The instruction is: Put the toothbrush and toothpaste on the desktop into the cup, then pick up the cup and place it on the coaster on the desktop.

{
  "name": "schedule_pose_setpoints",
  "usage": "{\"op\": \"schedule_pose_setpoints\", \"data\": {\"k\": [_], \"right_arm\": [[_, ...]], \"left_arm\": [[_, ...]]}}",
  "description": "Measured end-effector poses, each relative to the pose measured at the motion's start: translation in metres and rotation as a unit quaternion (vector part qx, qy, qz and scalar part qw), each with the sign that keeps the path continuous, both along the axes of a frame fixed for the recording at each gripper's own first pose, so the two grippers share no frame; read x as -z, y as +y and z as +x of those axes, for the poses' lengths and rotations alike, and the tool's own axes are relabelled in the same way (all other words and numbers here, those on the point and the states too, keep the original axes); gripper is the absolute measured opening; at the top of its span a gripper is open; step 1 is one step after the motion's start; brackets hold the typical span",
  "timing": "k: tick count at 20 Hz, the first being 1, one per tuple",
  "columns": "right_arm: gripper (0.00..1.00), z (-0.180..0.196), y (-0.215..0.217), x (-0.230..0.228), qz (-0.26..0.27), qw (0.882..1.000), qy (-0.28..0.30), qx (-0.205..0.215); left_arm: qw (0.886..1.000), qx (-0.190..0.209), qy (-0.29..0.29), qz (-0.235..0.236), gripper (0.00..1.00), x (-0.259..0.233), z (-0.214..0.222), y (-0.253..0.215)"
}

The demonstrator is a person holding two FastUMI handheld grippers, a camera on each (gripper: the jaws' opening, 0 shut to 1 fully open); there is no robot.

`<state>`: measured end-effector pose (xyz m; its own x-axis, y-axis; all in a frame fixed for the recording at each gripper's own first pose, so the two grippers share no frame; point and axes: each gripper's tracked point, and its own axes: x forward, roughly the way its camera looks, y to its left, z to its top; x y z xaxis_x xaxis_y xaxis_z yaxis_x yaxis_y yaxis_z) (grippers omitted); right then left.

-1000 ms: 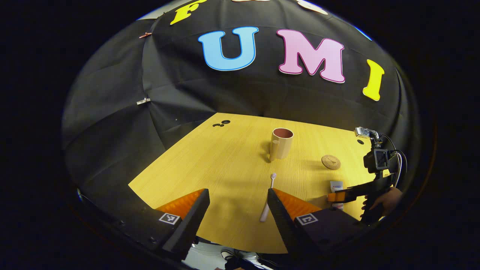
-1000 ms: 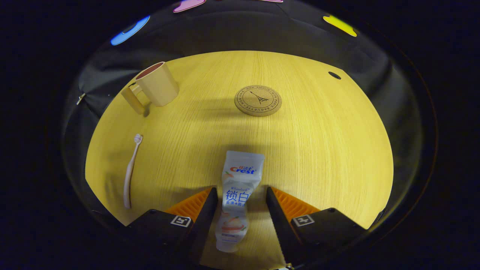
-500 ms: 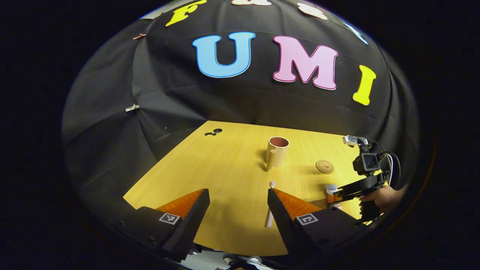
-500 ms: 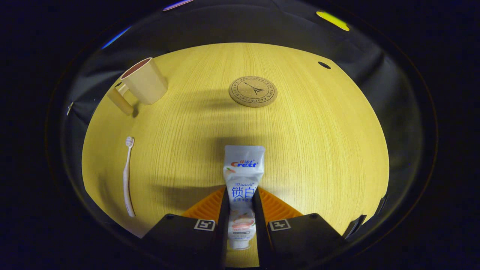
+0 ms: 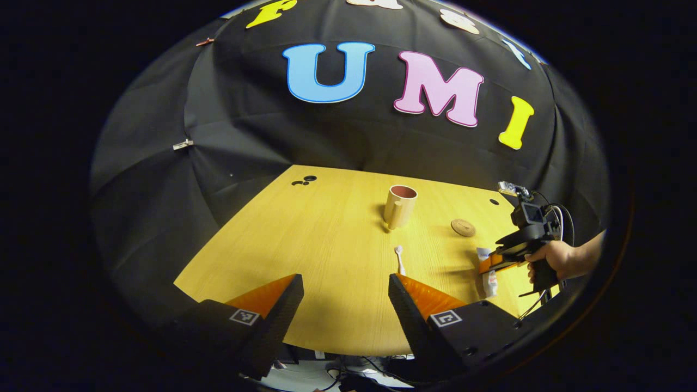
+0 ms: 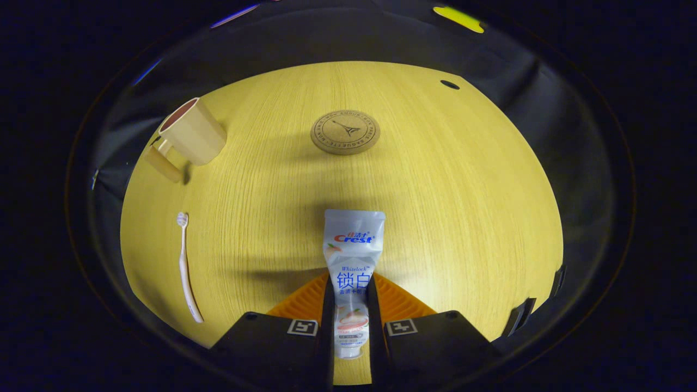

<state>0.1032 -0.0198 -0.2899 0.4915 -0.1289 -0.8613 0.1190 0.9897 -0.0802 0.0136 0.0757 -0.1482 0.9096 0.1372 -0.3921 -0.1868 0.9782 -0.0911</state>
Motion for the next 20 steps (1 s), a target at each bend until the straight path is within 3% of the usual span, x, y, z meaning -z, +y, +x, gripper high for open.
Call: {"op": "schedule_pose_setpoints", "data": {"k": [4,12,16,17,20], "right_arm": [[0.3,0.003,-0.016,-0.034,-0.007,0.999,-0.032,-0.034],[0.3,0.023,-0.022,-0.075,0.042,0.99,-0.098,-0.094],[0.25,0.027,-0.03,-0.084,0.068,0.987,-0.11,-0.099],[0.3,0.027,-0.034,-0.085,0.071,0.986,-0.112,-0.099],[0.3,0.032,-0.044,-0.089,0.075,0.985,-0.119,-0.099]], "left_arm": [[0.999,0.012,0.025,-0.019,0.98,0.012,0.01,-0.007],[0.995,0.01,0.071,-0.069,0.98,0.044,0.072,-0.047],[0.989,0.018,0.136,-0.063,0.98,0.074,0.1,-0.061],[0.986,0.021,0.151,-0.06,0.98,0.082,0.106,-0.065],[0.981,0.031,0.188,-0.045,0.98,0.102,0.122,-0.074]]}}
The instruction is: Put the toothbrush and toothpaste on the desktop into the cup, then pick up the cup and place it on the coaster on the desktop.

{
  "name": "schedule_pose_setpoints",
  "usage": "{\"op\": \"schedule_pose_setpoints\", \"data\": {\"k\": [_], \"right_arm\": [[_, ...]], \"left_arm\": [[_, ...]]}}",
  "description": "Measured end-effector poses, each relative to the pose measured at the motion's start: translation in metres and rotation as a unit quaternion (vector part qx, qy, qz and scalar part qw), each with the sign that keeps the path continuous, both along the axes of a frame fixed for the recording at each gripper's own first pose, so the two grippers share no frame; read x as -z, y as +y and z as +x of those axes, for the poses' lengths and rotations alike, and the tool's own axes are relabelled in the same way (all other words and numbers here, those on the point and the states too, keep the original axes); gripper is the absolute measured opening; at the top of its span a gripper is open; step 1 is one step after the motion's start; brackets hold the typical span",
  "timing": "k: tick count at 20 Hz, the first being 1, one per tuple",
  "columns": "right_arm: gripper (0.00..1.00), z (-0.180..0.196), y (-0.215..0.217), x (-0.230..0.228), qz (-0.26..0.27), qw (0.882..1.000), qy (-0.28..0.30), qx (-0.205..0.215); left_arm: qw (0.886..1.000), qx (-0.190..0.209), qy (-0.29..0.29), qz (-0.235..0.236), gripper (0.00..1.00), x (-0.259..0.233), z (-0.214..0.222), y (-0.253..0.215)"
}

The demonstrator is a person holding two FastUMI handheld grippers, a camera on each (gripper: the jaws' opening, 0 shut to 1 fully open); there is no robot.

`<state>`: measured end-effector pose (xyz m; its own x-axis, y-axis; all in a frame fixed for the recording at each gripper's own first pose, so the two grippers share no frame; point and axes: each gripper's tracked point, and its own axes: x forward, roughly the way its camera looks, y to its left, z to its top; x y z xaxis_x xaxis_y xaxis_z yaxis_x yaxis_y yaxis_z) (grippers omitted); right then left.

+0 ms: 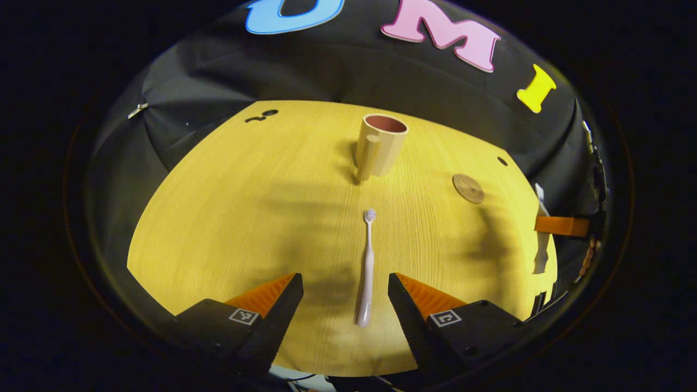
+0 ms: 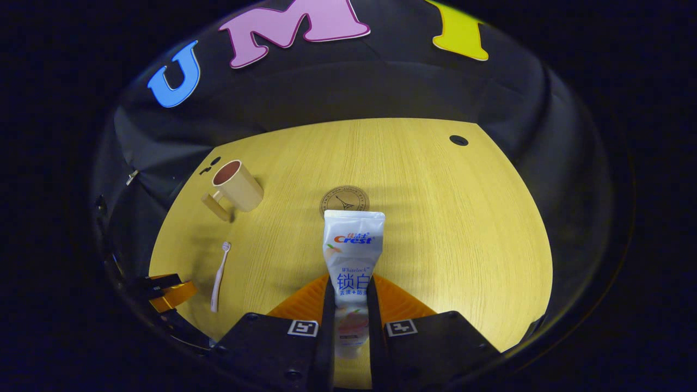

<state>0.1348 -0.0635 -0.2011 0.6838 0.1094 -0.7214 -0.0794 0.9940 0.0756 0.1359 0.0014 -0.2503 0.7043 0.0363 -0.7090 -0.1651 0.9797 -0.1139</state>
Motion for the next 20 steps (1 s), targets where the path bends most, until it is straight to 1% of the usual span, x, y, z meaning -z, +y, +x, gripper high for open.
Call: {"op": "schedule_pose_setpoints", "data": {"k": [3,7,8,9,11,13,14,17,18,19,20], "right_arm": [[0.3,0.005,-0.006,-0.003,0.003,1.0,-0.009,-0.003],[0.3,0.008,-0.011,-0.006,-0.001,1.0,-0.019,-0.005],[0.3,0.007,-0.01,-0.006,0.0,1.0,-0.019,-0.006],[0.3,0.007,-0.01,-0.006,0.001,1.0,-0.02,-0.005],[0.3,0.008,-0.01,-0.007,0.003,1.0,-0.024,-0.006],[0.3,0.009,-0.01,-0.008,0.006,1.0,-0.027,-0.005],[0.3,0.01,-0.009,-0.009,0.009,1.0,-0.029,-0.005],[0.3,0.012,-0.009,-0.009,0.01,0.999,-0.033,-0.009],[0.3,0.012,-0.009,-0.01,0.01,0.999,-0.033,-0.01],[0.35,0.013,-0.008,-0.009,0.011,0.999,-0.033,-0.01],[0.3,0.013,-0.007,-0.009,0.014,0.999,-0.031,-0.012]], "left_arm": [[0.999,0.02,0.03,0.014,0.98,0.017,0.014,-0.007],[0.997,0.028,0.069,0.018,0.97,0.035,0.025,-0.011],[0.996,0.03,0.077,0.02,0.92,0.038,0.025,-0.011],[0.996,0.031,0.084,0.025,0.95,0.041,0.027,-0.01],[0.994,0.031,0.099,0.029,0.93,0.048,0.026,-0.01],[0.993,0.035,0.107,0.042,0.88,0.051,0.026,-0.008],[0.992,0.038,0.111,0.044,0.83,0.051,0.026,-0.009],[0.989,0.05,0.129,0.043,0.79,0.052,0.028,-0.01],[0.989,0.055,0.132,0.045,0.66,0.051,0.03,-0.01],[0.988,0.056,0.134,0.044,0.52,0.051,0.031,-0.012],[0.988,0.057,0.136,0.042,0.39,0.05,0.031,-0.013]]}}
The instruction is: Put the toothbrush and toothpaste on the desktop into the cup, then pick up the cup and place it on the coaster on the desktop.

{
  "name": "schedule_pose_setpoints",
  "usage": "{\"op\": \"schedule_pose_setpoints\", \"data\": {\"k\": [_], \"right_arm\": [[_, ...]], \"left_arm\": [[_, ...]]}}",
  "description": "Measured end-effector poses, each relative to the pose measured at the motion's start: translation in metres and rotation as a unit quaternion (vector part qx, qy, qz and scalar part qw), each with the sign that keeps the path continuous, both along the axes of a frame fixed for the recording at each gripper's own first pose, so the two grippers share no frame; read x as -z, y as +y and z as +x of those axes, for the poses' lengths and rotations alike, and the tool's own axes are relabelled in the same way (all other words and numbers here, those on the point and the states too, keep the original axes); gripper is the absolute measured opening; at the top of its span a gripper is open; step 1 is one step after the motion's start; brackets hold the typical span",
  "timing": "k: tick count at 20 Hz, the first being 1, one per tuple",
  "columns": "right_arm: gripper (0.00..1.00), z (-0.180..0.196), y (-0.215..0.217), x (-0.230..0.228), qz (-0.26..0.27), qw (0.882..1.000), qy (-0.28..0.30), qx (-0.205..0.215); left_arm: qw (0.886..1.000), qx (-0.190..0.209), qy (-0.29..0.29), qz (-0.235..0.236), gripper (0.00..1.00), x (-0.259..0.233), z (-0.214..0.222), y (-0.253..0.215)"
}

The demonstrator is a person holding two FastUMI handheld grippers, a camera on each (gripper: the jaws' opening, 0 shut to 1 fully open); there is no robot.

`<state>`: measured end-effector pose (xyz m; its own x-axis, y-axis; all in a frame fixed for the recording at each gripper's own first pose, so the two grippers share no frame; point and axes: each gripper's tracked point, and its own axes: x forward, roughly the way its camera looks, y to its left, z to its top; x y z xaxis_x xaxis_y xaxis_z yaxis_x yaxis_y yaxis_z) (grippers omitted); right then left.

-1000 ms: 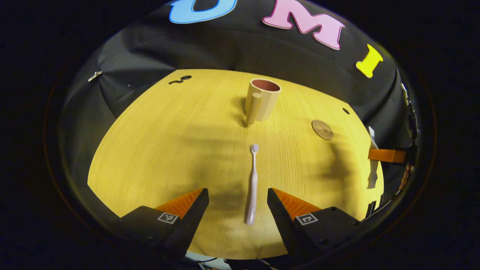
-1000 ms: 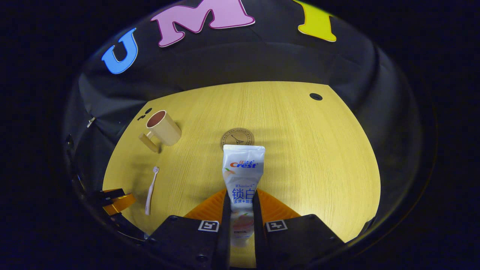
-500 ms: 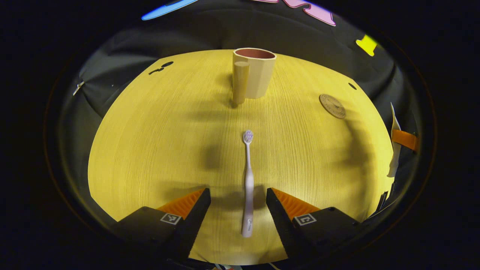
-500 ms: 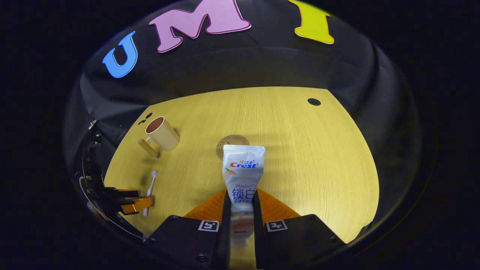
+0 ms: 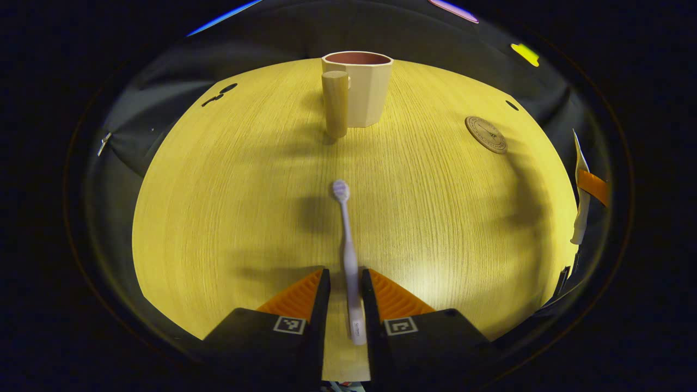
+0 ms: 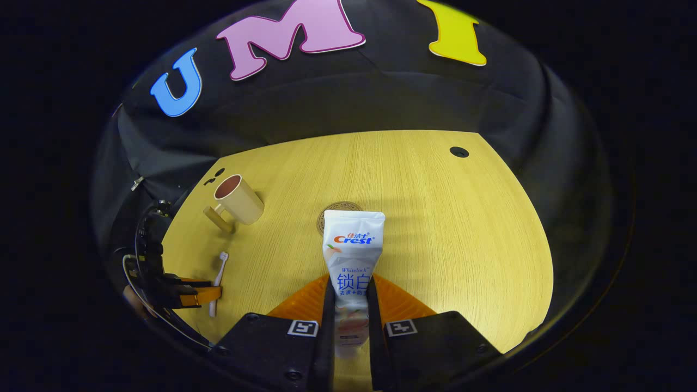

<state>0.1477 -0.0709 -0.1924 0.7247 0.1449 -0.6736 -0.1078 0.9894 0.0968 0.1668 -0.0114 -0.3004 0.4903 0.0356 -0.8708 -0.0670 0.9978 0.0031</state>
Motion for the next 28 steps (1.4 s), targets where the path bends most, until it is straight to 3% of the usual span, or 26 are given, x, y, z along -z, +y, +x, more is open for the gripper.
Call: {"op": "schedule_pose_setpoints", "data": {"k": [1,2,4,7,8,9,11,12,20,28], "right_arm": [[0.35,0.001,0.001,0.0,0.002,1.0,0.0,-0.001],[0.3,0.003,0.001,-0.001,0.002,1.0,-0.003,-0.003],[0.3,0.006,0.002,-0.004,-0.004,1.0,-0.012,-0.009],[0.3,0.009,0.006,-0.007,-0.004,1.0,-0.017,-0.015],[0.35,0.011,0.008,-0.009,-0.002,1.0,-0.018,-0.017],[0.3,0.014,0.011,-0.011,-0.002,1.0,-0.02,-0.019],[0.35,0.019,0.016,-0.017,-0.003,0.999,-0.028,-0.025],[0.3,0.023,0.019,-0.021,-0.004,0.999,-0.034,-0.028],[0.3,0.065,0.054,-0.064,-0.009,0.994,-0.091,-0.053],[0.3,0.104,0.121,-0.108,-0.043,0.977,-0.183,-0.105]], "left_arm": [[1.0,0.0,0.003,0.0,0.34,0.001,0.001,0.0],[1.0,-0.001,0.007,0.0,0.23,0.002,0.002,-0.001],[1.0,-0.004,0.012,-0.003,0.15,0.002,0.002,-0.002],[1.0,-0.001,0.008,-0.01,0.08,0.0,0.001,-0.004],[1.0,-0.002,0.005,-0.013,0.07,0.001,0.001,-0.005],[1.0,-0.003,-0.004,-0.015,0.07,0.001,0.0,-0.004],[1.0,-0.01,-0.012,-0.019,0.07,0.0,-0.003,-0.004],[1.0,-0.014,-0.016,-0.021,0.06,0.0,-0.006,-0.004],[0.993,-0.06,-0.091,-0.039,0.06,-0.029,-0.026,0.013],[0.983,-0.089,-0.156,-0.043,0.07,-0.084,-0.06,0.031]]}}
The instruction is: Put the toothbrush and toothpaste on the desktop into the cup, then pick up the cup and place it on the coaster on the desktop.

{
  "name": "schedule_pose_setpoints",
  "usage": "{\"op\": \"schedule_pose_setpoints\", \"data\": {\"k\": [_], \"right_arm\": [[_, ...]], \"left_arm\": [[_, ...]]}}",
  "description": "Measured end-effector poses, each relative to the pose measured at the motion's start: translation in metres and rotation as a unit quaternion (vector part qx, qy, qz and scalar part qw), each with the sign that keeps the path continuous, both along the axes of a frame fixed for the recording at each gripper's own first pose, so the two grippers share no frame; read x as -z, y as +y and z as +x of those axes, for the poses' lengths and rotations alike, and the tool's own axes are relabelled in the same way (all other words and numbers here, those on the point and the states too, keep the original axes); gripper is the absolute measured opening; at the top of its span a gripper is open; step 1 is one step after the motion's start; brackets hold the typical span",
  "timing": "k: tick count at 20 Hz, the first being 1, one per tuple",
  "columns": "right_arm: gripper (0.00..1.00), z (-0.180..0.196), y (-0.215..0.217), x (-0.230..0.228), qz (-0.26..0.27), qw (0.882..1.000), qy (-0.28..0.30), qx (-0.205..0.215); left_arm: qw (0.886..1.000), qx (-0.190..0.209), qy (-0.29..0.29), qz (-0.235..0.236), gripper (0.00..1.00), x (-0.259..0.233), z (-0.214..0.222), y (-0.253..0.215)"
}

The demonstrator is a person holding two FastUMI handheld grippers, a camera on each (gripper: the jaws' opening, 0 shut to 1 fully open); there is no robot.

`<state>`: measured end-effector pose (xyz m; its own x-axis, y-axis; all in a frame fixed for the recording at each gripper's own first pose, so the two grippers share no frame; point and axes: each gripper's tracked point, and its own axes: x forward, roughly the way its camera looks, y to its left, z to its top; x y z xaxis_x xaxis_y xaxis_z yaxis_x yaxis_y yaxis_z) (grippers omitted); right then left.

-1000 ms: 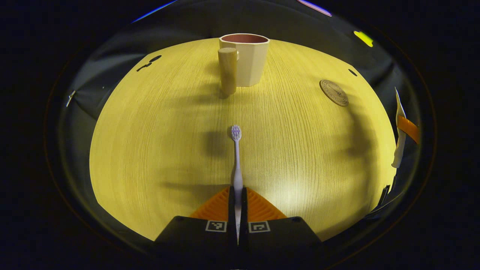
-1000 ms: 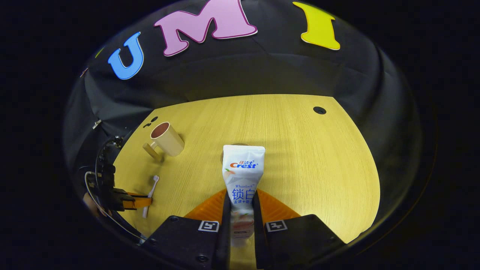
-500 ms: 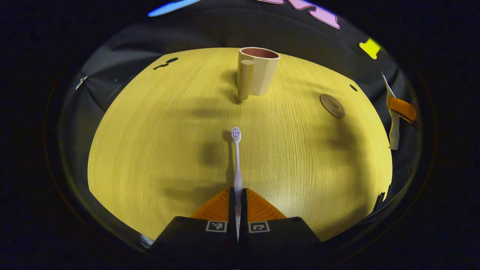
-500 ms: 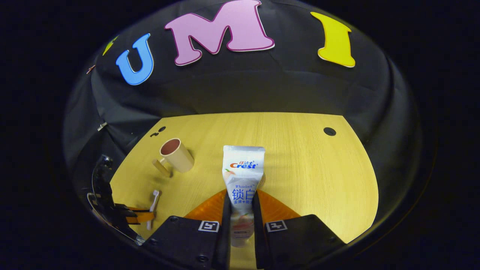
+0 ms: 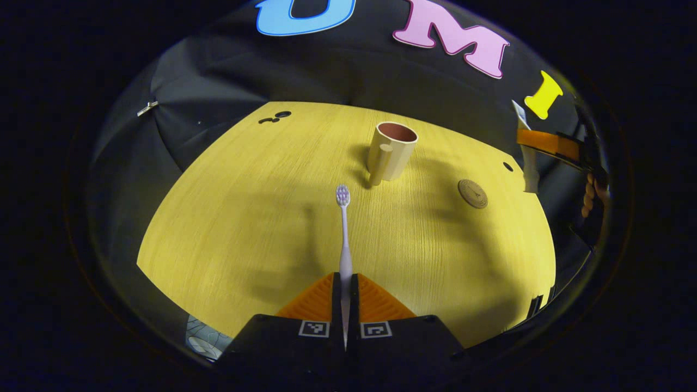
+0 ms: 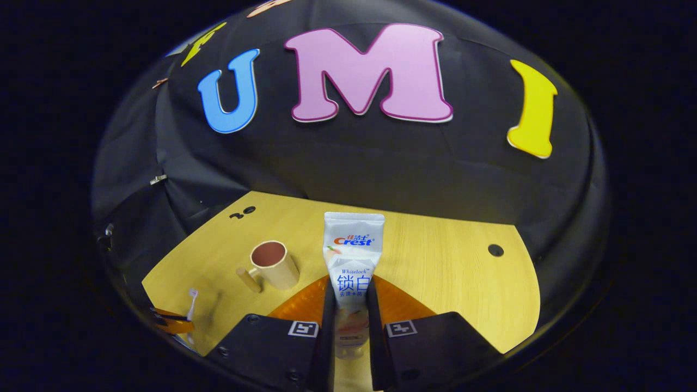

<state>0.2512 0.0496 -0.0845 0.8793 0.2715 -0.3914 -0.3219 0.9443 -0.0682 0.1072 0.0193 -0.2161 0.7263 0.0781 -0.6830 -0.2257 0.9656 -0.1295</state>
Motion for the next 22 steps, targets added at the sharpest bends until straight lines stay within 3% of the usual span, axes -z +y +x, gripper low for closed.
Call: {"op": "schedule_pose_setpoints", "data": {"k": [9,10,11,14,18,22], "right_arm": [[0.3,0.045,0.103,-0.02,0.025,0.997,-0.05,-0.049],[0.34,0.049,0.111,-0.018,0.027,0.997,-0.051,-0.052],[0.29,0.054,0.12,-0.015,0.031,0.997,-0.052,-0.054],[0.3,0.068,0.145,-0.013,0.055,0.994,-0.067,-0.063],[0.29,0.095,0.158,-0.01,0.077,0.991,-0.094,-0.055],[0.29,0.111,0.165,0.012,0.086,0.992,-0.08,-0.047]], "left_arm": [[0.998,-0.037,-0.051,-0.006,0.06,-0.021,-0.035,0.022],[0.997,-0.045,-0.062,-0.012,0.06,-0.023,-0.037,0.025],[0.996,-0.052,-0.075,-0.02,0.06,-0.028,-0.039,0.031],[0.993,-0.059,-0.1,-0.015,0.06,-0.037,-0.043,0.044],[0.991,-0.051,-0.125,0.015,0.06,-0.052,-0.045,0.053],[0.988,-0.052,-0.146,0.005,0.06,-0.062,-0.025,0.056]]}}
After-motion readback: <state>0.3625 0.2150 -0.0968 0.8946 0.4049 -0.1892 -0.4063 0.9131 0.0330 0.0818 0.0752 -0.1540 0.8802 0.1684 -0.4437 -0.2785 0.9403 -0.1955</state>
